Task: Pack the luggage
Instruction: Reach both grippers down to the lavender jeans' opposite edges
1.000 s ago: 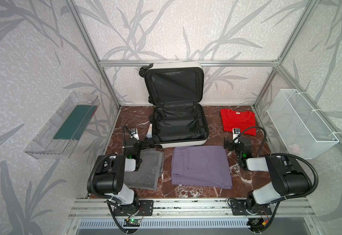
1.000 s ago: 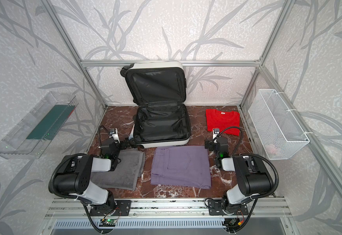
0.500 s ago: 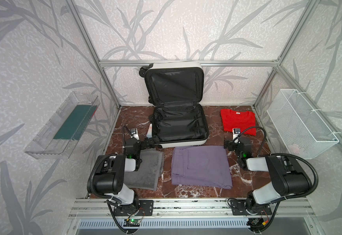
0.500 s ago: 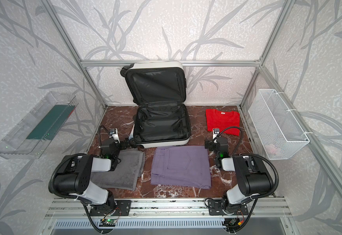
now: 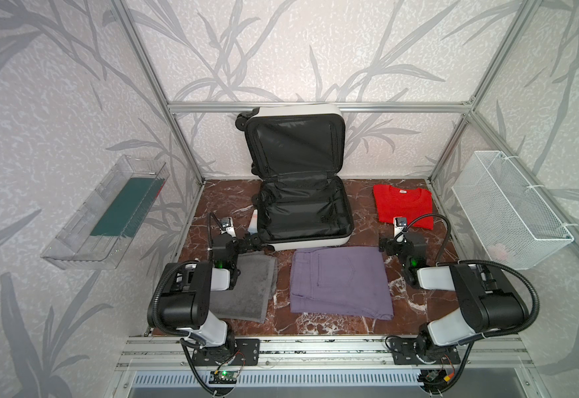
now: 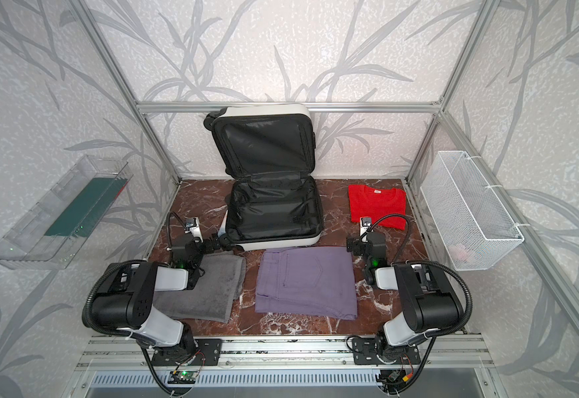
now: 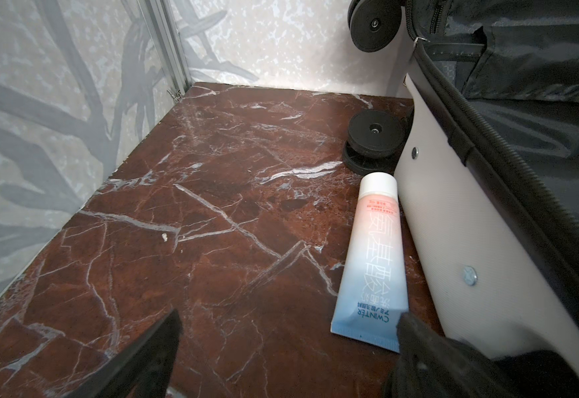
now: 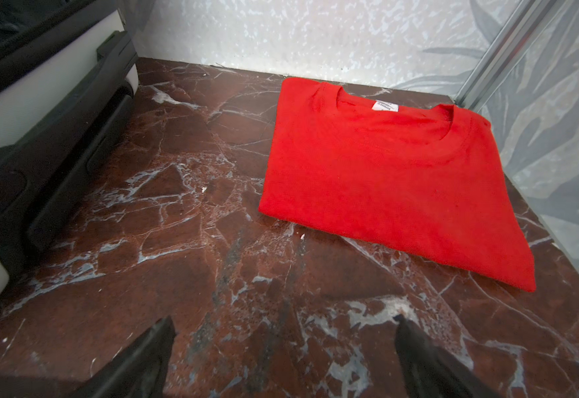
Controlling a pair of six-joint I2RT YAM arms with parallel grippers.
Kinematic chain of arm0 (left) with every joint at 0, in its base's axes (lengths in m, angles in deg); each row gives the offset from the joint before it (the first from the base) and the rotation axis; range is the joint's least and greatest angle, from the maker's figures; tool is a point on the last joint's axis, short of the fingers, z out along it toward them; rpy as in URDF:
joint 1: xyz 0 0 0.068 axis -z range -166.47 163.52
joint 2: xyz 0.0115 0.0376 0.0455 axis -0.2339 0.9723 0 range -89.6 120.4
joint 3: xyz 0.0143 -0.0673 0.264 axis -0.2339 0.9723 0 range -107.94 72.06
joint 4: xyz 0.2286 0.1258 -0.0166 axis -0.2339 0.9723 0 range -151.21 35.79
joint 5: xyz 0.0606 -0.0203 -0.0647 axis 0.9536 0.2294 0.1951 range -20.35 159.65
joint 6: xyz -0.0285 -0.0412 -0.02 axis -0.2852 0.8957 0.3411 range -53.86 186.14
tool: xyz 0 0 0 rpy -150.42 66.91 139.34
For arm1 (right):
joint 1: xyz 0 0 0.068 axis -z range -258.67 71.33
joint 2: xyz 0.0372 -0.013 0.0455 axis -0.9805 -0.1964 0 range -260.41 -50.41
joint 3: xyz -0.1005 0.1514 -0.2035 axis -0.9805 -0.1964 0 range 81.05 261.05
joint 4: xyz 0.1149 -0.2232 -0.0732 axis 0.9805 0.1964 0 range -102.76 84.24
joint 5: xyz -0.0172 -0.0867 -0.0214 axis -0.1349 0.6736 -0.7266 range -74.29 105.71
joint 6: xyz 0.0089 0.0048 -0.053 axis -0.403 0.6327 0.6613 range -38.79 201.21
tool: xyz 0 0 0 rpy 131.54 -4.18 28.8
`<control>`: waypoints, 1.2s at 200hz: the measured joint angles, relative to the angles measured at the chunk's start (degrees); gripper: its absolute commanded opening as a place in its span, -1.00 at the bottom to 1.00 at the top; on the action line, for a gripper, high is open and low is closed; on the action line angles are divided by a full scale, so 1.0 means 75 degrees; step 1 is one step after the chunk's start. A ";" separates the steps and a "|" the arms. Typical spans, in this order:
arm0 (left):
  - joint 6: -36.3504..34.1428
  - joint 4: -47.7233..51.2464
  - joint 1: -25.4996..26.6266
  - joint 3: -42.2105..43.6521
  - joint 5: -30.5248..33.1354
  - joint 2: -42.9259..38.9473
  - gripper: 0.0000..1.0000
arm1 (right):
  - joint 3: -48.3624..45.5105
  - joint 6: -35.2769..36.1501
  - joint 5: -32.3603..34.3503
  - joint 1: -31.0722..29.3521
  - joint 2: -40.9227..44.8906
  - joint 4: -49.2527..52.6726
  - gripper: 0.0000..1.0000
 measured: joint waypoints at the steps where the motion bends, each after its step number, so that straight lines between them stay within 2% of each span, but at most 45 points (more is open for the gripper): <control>1: 0.0003 0.0000 0.0000 0.0000 0.0000 0.0000 0.98 | 0.0029 -0.0003 0.0003 -0.0003 0.0035 0.0070 0.98; 35: 0.0032 0.1049 0.0000 -0.0309 0.0230 -0.0554 0.98 | 0.1297 -0.0428 0.0256 -0.0032 0.1323 0.2430 0.98; 70: 0.0259 0.2002 0.0000 -0.0871 0.0673 -0.1722 0.99 | 0.2398 -0.2259 0.0417 0.0012 0.2314 0.4039 0.98; 88: 0.0562 0.2847 0.0000 -0.1163 0.0822 -0.2334 0.98 | 0.2530 -0.2760 -0.0015 0.0052 0.2553 0.4628 0.98; 114: 0.1154 0.4587 0.0003 -0.2157 0.0778 -0.2929 0.96 | 0.2649 -0.3217 -0.0863 0.0050 0.2690 0.5598 0.98; 127: 0.1483 0.5412 0.0017 -0.2669 0.0621 -0.3179 0.94 | 0.2696 -0.3378 -0.1294 0.0041 0.2798 0.6041 1.00; 160: 0.2057 0.7353 0.0117 -0.3689 -0.0204 -0.3532 0.81 | 0.2719 -0.3646 -0.2043 -0.0006 0.3229 0.7000 0.86; 178: 0.2206 0.8271 0.0335 -0.4060 -0.0682 -0.3558 0.81 | 0.2716 -0.3765 -0.2276 -0.0023 0.3462 0.7376 0.82; 205: 0.2285 0.9308 0.1067 -0.4170 -0.1148 -0.3631 0.80 | 0.2626 -0.3928 -0.2570 -0.0029 0.3716 0.7621 0.79; 240: 0.2582 0.9926 0.2031 -0.4141 -0.1381 -0.3678 0.79 | 0.2600 -0.4013 -0.2900 -0.0038 0.3722 0.7915 0.71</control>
